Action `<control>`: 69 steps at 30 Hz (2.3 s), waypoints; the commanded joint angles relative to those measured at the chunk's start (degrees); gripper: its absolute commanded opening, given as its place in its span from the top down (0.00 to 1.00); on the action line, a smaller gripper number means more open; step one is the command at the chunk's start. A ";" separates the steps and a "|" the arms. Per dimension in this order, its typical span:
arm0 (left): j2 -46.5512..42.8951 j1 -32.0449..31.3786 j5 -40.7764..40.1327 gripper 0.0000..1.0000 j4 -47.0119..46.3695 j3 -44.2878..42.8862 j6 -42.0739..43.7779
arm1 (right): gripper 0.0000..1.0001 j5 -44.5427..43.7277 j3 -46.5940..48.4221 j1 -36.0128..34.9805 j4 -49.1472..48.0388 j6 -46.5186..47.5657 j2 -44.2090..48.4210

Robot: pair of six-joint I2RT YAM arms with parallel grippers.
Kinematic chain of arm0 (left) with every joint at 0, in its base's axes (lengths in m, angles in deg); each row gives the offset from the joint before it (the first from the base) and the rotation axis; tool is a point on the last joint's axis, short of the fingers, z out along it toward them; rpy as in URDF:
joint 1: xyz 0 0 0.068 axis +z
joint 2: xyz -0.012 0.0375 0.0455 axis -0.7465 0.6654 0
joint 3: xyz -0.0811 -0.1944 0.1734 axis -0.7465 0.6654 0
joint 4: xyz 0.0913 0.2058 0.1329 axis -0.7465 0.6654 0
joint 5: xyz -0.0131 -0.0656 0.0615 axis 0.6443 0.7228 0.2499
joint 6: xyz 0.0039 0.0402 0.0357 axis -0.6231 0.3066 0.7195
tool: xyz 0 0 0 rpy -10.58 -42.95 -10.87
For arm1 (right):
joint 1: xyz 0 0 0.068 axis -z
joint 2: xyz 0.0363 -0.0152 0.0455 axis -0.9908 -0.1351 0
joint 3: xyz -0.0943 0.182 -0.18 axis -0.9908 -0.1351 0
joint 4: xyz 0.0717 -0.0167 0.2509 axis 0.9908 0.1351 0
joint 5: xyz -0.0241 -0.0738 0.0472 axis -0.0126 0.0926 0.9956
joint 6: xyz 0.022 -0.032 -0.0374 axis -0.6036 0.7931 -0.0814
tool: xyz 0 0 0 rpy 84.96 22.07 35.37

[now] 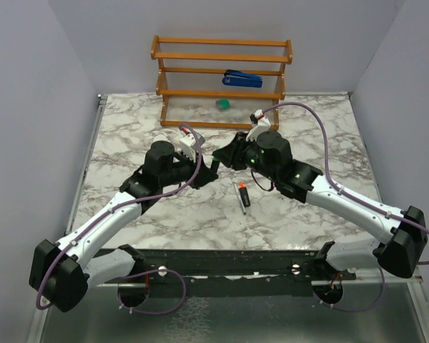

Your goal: Insert the pens into the pen caps

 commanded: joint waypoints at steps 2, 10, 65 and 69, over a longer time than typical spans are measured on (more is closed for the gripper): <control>-0.74 5.21 -15.86 1.00 -17.62 -6.88 -0.78 | 1.00 22.85 -4.48 -8.88 16.49 -2.66 -1.43; -0.48 6.42 -16.04 1.00 -18.75 -7.05 -0.89 | 1.00 23.09 -5.27 -10.39 14.78 -4.17 -2.55; -1.12 11.42 -12.90 1.00 -21.53 -7.26 -3.57 | 1.00 25.53 -4.81 -16.21 12.53 2.00 -3.22; -1.15 11.58 -12.56 1.00 -21.45 -7.55 -3.49 | 1.00 21.18 -1.37 -16.21 20.80 5.77 -4.85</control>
